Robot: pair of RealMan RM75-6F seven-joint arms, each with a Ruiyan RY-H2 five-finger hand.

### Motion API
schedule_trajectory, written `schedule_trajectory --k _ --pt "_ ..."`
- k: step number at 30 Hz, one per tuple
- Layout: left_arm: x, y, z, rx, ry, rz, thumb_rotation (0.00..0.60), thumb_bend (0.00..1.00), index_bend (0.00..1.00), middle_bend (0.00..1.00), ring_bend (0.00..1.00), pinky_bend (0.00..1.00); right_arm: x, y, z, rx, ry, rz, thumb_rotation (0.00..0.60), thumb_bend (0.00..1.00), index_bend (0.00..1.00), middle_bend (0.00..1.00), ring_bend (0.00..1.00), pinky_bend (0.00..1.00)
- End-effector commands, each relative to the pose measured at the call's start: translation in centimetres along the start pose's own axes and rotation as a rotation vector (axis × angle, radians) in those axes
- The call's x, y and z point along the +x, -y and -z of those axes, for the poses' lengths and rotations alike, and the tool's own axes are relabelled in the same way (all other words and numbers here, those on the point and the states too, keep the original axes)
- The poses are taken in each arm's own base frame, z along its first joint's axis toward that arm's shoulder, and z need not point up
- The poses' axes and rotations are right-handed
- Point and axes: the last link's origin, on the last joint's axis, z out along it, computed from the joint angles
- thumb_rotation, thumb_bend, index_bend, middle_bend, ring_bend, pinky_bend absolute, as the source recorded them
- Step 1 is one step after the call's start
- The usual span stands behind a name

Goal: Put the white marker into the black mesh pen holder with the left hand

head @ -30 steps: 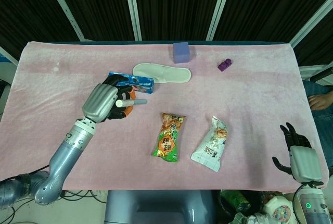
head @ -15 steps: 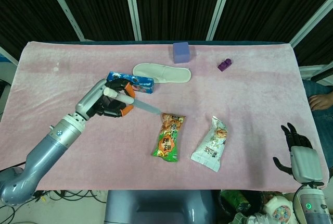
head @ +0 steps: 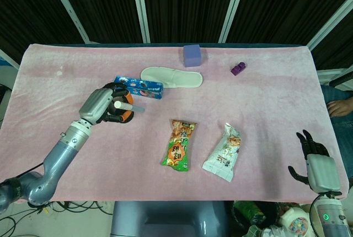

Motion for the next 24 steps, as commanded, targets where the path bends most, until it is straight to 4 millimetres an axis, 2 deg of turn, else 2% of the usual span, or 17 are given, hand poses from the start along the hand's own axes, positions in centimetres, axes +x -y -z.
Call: schedule_trajectory --k 1,5,9,14,17,24 --pt "-2.6 0.1 -1.3 -0.06 -0.051 -0.242 0.6 0.42 0.6 0.57 0.18 0.17 0.1 -0.1 0.0 -0.002 -0.001 -0.003 0.6 0.18 0.0 0.02 0.18 0.16" --pt "-3.0 -1.2 -2.1 -0.1 -0.082 -0.307 0.6 0.42 0.6 0.57 0.18 0.17 0.1 -0.1 0.1 -0.003 -0.003 -0.005 0.6 0.18 0.0 0.02 0.18 0.16" --pt "-1.8 -3.5 -2.1 -0.14 -0.117 -0.272 0.6 0.42 0.6 0.57 0.18 0.17 0.1 -0.1 0.1 -0.001 -0.001 -0.004 0.6 0.18 0.0 0.02 0.18 0.16" --pt "1.1 -6.5 -0.8 -0.162 -0.142 -0.074 0.6 0.42 0.6 0.57 0.18 0.17 0.1 -0.1 0.1 0.0 -0.003 -0.001 0.6 0.18 0.0 0.02 0.18 0.16" --pt "3.4 -8.1 0.6 -0.168 -0.164 0.083 0.6 0.42 0.61 0.58 0.18 0.17 0.1 -0.1 0.2 0.003 -0.001 -0.001 0.6 0.18 0.0 0.02 0.18 0.16" --pt "7.9 -10.2 4.4 -0.134 -0.106 0.445 0.6 0.42 0.61 0.58 0.18 0.17 0.0 0.0 0.1 -0.001 0.002 0.004 0.6 0.18 0.0 0.02 0.18 0.16"
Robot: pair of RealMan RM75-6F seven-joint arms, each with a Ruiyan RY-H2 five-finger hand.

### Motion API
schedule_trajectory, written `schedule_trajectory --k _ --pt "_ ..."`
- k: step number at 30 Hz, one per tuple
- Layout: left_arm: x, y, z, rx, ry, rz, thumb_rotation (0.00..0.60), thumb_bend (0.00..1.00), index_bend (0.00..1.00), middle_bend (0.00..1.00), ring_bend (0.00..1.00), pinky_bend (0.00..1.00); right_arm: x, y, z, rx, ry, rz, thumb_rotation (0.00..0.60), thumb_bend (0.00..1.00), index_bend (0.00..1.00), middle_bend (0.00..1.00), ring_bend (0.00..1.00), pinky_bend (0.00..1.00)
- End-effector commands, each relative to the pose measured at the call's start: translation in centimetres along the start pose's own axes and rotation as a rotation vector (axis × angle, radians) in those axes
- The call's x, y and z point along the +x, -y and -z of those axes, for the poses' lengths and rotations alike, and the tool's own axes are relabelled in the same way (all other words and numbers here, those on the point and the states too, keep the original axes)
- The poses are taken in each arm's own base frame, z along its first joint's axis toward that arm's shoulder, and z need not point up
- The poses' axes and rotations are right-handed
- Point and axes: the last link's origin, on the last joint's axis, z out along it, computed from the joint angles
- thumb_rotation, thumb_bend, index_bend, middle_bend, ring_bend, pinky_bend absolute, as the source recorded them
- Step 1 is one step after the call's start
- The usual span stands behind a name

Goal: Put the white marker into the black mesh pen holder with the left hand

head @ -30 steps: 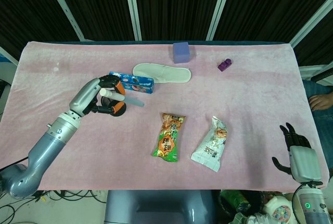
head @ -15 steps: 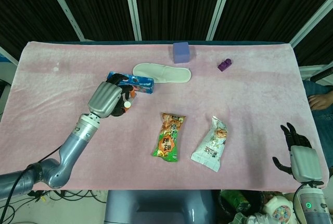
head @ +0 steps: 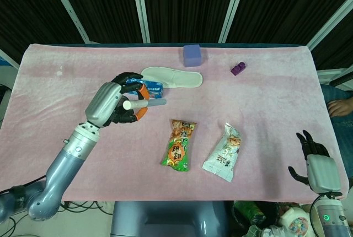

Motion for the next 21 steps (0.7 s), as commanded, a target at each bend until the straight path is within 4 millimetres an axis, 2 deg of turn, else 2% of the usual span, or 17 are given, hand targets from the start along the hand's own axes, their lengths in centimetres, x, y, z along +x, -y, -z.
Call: schedule_trajectory --k 1,4,6,9,13,15,17,19,21 --pt "3.3 -1.9 1.7 0.051 -0.004 0.253 0.6 0.42 0.61 0.58 0.18 0.18 0.0 0.0 0.0 -0.002 0.0 -0.001 0.6 0.18 0.0 0.02 0.18 0.16" --pt "4.2 -2.6 2.6 0.083 0.019 0.508 0.6 0.42 0.61 0.58 0.18 0.18 0.0 0.1 0.0 0.001 -0.001 0.0 0.6 0.18 0.0 0.02 0.18 0.16" --pt "5.2 -2.2 2.5 0.1 0.036 0.591 0.6 0.42 0.61 0.58 0.18 0.18 0.0 0.1 0.0 0.001 0.001 0.001 0.6 0.18 0.0 0.02 0.18 0.16" --pt "6.1 -0.6 2.8 0.132 0.049 0.569 0.6 0.42 0.61 0.58 0.18 0.18 0.0 0.1 -0.1 0.0 0.001 0.002 0.6 0.18 0.0 0.02 0.18 0.16" --pt "5.8 1.3 3.0 0.159 0.058 0.488 0.6 0.42 0.61 0.58 0.18 0.18 -0.1 0.1 -0.1 0.0 0.005 0.002 0.6 0.18 0.0 0.02 0.18 0.16" --pt "5.1 2.7 3.0 0.167 0.06 0.418 0.6 0.42 0.61 0.58 0.18 0.18 -0.1 0.1 -0.1 -0.001 0.005 0.001 0.6 0.18 0.0 0.02 0.18 0.16" --pt "2.1 6.0 2.5 0.175 0.091 0.179 0.6 0.42 0.61 0.58 0.18 0.18 0.0 0.1 -0.1 -0.002 0.004 -0.001 0.6 0.18 0.0 0.02 0.18 0.16" --pt "-0.2 7.4 1.9 0.165 0.069 0.071 0.6 0.42 0.61 0.58 0.18 0.18 0.0 0.1 -0.1 -0.003 0.003 -0.004 0.6 0.18 0.0 0.02 0.18 0.16" --pt "-1.5 8.2 1.6 0.157 0.053 -0.018 0.6 0.42 0.61 0.58 0.18 0.18 0.1 0.0 -0.1 -0.005 0.004 -0.005 0.6 0.18 0.0 0.02 0.18 0.16"
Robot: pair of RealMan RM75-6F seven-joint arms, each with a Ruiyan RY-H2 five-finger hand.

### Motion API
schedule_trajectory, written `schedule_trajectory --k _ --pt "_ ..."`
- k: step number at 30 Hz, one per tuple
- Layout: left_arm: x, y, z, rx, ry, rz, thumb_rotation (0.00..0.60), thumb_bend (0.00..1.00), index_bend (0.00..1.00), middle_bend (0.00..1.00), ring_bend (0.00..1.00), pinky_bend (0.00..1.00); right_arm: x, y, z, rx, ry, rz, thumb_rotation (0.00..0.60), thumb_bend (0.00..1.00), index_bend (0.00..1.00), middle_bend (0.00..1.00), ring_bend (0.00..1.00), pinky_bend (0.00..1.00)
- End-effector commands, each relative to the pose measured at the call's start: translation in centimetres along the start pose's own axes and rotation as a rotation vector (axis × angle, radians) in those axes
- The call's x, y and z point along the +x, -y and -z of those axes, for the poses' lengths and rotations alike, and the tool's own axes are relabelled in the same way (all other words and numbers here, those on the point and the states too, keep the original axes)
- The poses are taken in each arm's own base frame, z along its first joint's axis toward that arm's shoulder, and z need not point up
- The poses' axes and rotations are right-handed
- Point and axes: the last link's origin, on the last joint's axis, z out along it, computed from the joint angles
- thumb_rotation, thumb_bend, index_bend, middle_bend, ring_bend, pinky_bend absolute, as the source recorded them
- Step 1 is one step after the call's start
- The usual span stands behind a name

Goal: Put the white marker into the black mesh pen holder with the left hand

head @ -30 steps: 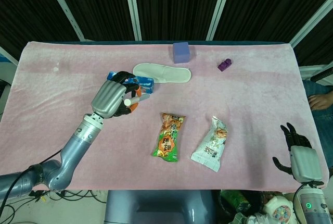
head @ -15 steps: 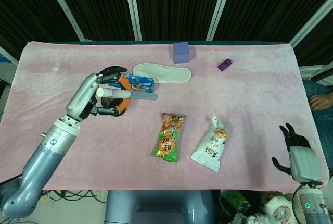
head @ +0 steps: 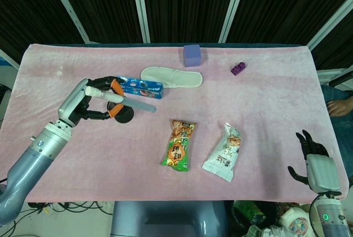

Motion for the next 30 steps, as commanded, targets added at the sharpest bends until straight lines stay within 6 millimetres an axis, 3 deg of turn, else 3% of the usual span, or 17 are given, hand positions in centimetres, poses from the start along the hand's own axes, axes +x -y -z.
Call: schedule_trajectory --k 1,5,12,15,19,25,30 --pt "-3.5 6.6 -2.2 -0.002 -0.046 -0.449 0.6 0.42 0.61 0.58 0.18 0.18 0.0 -0.1 0.0 -0.002 0.0 -0.002 0.6 0.18 0.0 0.02 0.18 0.16" --pt "-4.8 8.1 -3.2 -0.029 -0.07 -0.653 0.6 0.42 0.61 0.58 0.18 0.18 0.1 -0.1 0.0 -0.003 0.001 -0.005 0.6 0.18 0.0 0.02 0.18 0.16" --pt "-6.4 8.9 -4.3 -0.087 -0.084 -0.848 0.6 0.42 0.61 0.58 0.18 0.18 0.2 -0.1 0.1 -0.001 0.0 -0.008 0.6 0.18 0.0 0.02 0.18 0.16" --pt "-6.8 8.7 -4.7 -0.139 -0.101 -0.964 0.6 0.42 0.61 0.58 0.18 0.18 0.2 -0.2 0.1 -0.001 0.0 -0.008 0.6 0.18 0.0 0.02 0.18 0.16" --pt "-6.9 6.8 -5.0 -0.212 -0.152 -1.008 0.6 0.42 0.61 0.58 0.18 0.18 0.2 -0.2 0.1 -0.001 0.001 -0.008 0.6 0.18 0.0 0.02 0.18 0.16" --pt "-5.9 2.8 -4.4 -0.268 -0.216 -0.914 0.6 0.42 0.62 0.59 0.18 0.19 0.2 -0.2 0.1 -0.001 0.002 -0.006 0.6 0.18 0.0 0.02 0.18 0.16" --pt "-5.2 -0.7 -2.4 -0.22 -0.161 -0.491 0.6 0.42 0.62 0.59 0.18 0.19 0.1 -0.1 0.1 0.001 0.003 -0.003 0.6 0.18 0.0 0.02 0.18 0.16"
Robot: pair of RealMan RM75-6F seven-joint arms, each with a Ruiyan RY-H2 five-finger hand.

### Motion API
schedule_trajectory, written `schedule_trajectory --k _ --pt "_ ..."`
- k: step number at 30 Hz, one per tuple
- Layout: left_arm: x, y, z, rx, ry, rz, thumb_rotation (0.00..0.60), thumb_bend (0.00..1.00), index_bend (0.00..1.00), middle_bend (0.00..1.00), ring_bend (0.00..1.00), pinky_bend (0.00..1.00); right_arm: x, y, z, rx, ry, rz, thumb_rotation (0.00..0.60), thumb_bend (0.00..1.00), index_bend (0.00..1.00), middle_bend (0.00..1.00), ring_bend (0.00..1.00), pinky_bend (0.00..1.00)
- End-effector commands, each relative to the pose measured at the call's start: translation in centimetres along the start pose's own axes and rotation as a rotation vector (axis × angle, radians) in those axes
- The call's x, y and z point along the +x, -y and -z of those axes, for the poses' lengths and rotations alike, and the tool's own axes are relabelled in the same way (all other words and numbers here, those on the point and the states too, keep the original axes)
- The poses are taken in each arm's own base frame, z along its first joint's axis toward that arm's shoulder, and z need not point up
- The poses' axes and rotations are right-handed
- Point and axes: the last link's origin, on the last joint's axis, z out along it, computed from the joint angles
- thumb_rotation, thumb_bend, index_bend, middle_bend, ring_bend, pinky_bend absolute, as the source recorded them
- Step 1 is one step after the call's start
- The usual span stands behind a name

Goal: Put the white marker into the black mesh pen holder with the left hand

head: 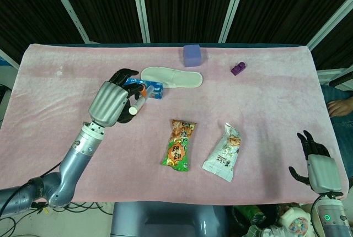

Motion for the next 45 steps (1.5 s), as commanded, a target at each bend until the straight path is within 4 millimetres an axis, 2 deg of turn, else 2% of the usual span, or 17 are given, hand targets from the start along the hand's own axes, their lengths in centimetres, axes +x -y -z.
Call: schedule_trajectory --k 1,6,9,11,14,17,23,28,31,37,39,40,45 --pt "3.9 -1.8 0.8 0.092 0.037 0.452 0.6 0.42 0.62 0.59 0.18 0.19 0.0 0.0 0.0 0.0 0.0 0.001 0.6 0.18 0.0 0.02 0.18 0.16" --pt "6.7 -3.2 2.2 0.172 0.219 0.797 0.6 0.42 0.62 0.59 0.18 0.19 0.0 0.0 0.0 -0.002 0.002 0.003 0.6 0.18 0.0 0.02 0.18 0.16" --pt "8.2 -4.3 2.3 0.201 0.308 1.086 0.6 0.42 0.62 0.59 0.18 0.19 -0.1 0.0 -0.1 -0.004 0.003 0.004 0.6 0.18 0.0 0.02 0.18 0.16" --pt "8.9 -3.9 2.3 0.211 0.337 1.154 0.6 0.42 0.62 0.59 0.18 0.19 -0.1 0.1 -0.1 -0.005 0.006 0.003 0.6 0.18 0.0 0.02 0.18 0.16" --pt "9.2 -2.5 2.7 0.225 0.354 1.14 0.6 0.42 0.62 0.59 0.18 0.19 -0.1 0.1 -0.1 -0.006 0.007 0.003 0.6 0.18 0.0 0.02 0.18 0.16" --pt "8.3 -0.5 3.3 0.224 0.356 1.006 0.6 0.42 0.62 0.59 0.18 0.2 -0.1 0.1 -0.1 -0.007 0.007 0.0 0.6 0.18 0.0 0.02 0.18 0.16" --pt "4.3 2.4 3.7 0.184 0.297 0.673 0.6 0.42 0.62 0.59 0.18 0.2 0.0 0.0 -0.1 -0.008 0.007 -0.002 0.6 0.18 0.0 0.02 0.18 0.16" --pt "1.0 3.3 3.3 0.115 0.229 0.282 0.6 0.42 0.62 0.59 0.18 0.2 0.0 0.0 -0.2 -0.009 0.008 -0.003 0.6 0.18 0.0 0.02 0.18 0.16" --pt "-0.4 3.1 2.9 0.066 0.186 0.094 0.6 0.42 0.62 0.59 0.18 0.2 0.0 -0.1 -0.2 -0.009 0.007 -0.003 0.6 0.18 0.0 0.02 0.18 0.16" --pt "-0.5 2.3 2.7 -0.019 0.069 -0.089 0.6 0.42 0.63 0.6 0.18 0.2 0.0 -0.1 -0.1 -0.011 0.01 -0.01 0.6 0.18 0.0 0.02 0.18 0.16" --pt "-0.3 2.6 2.8 -0.021 0.041 -0.15 0.6 0.42 0.63 0.6 0.18 0.2 0.1 -0.1 -0.1 -0.011 0.01 -0.012 0.6 0.18 0.0 0.02 0.18 0.16" --pt "0.3 3.3 3.0 -0.011 0.02 -0.238 0.6 0.42 0.63 0.6 0.18 0.2 0.0 -0.1 -0.1 -0.009 0.016 -0.013 0.6 0.18 0.0 0.02 0.18 0.16" --pt "0.8 4.2 3.6 0.063 0.036 -0.248 0.6 0.42 0.63 0.6 0.18 0.2 0.0 0.0 -0.1 -0.009 0.016 -0.011 0.6 0.18 0.0 0.02 0.18 0.16"
